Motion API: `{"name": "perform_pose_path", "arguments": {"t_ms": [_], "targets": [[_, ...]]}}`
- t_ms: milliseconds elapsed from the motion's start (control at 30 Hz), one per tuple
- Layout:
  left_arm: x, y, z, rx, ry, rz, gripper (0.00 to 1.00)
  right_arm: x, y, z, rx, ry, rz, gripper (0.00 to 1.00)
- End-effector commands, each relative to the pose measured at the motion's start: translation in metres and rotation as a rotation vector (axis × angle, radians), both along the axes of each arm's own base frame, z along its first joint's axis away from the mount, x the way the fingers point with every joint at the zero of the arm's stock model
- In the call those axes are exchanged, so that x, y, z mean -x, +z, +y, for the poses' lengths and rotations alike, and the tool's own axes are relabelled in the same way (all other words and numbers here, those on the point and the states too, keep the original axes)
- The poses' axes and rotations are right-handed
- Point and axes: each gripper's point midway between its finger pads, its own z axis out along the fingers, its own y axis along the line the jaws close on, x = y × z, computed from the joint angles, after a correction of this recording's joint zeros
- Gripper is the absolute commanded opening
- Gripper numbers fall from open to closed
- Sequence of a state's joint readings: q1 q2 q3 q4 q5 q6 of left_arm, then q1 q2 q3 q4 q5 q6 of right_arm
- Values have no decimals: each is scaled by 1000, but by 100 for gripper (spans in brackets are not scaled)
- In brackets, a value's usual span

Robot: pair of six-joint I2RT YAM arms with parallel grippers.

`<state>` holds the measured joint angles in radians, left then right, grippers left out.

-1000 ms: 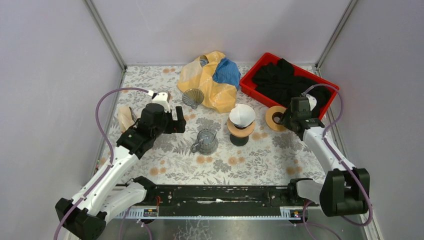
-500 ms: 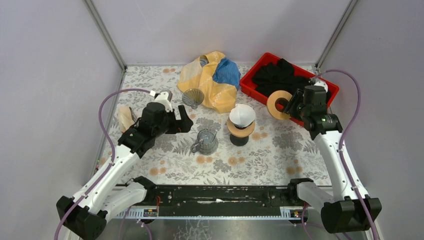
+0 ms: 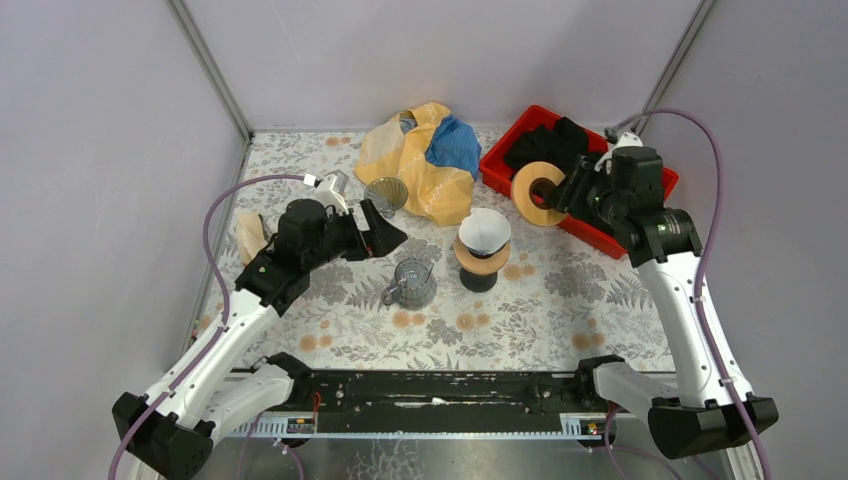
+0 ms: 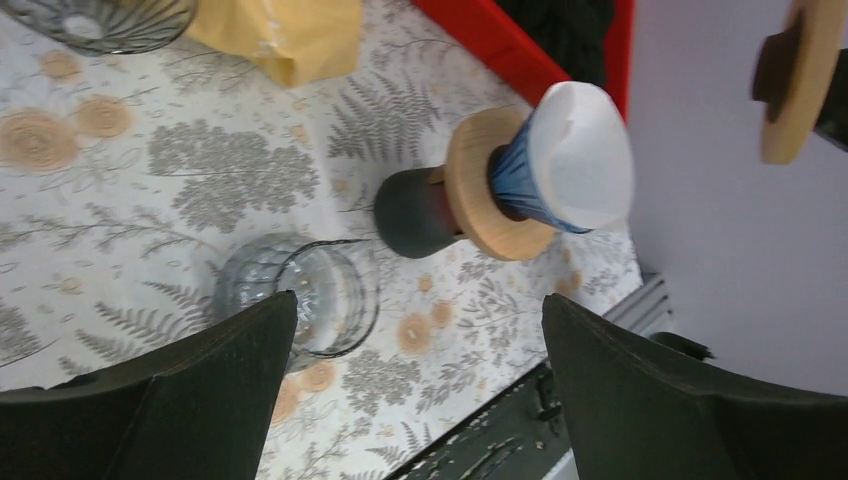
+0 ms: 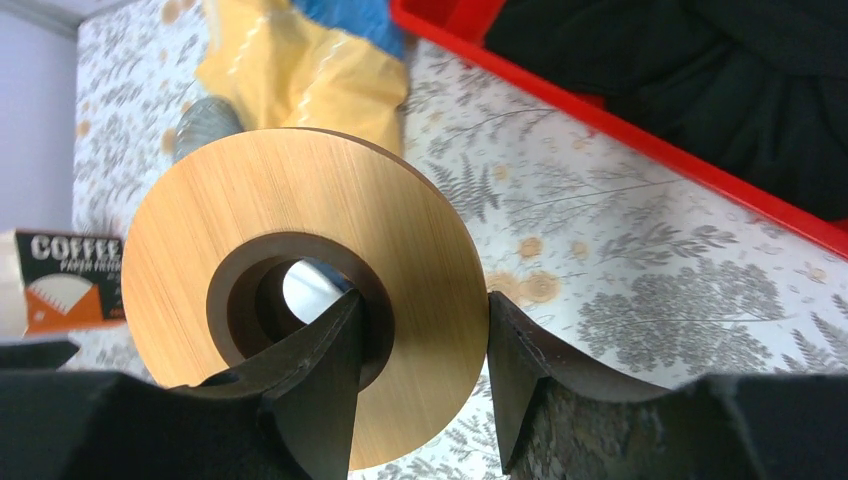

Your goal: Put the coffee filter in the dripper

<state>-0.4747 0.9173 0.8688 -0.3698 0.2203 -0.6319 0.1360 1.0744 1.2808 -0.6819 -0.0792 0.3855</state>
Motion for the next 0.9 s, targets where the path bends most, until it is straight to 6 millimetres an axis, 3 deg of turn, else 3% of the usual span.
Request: {"name": "perform_pose_path", "arguments": {"t_ms": [0, 200, 467, 667, 867], "targets": [[1, 49, -21, 167, -79, -81, 100, 4, 30, 38, -4, 135, -62, 39], [7, 70, -29, 256, -115, -95, 100, 6, 33, 81, -7, 245, -64, 39], [13, 80, -39, 370, -154, -77, 100, 16, 32, 136, 10, 385, -73, 39], [16, 88, -41, 414, -168, -80, 100, 21, 29, 163, 24, 440, -80, 40], [15, 77, -44, 423, -162, -42, 98, 27, 28, 186, 39, 484, -96, 40]]}}
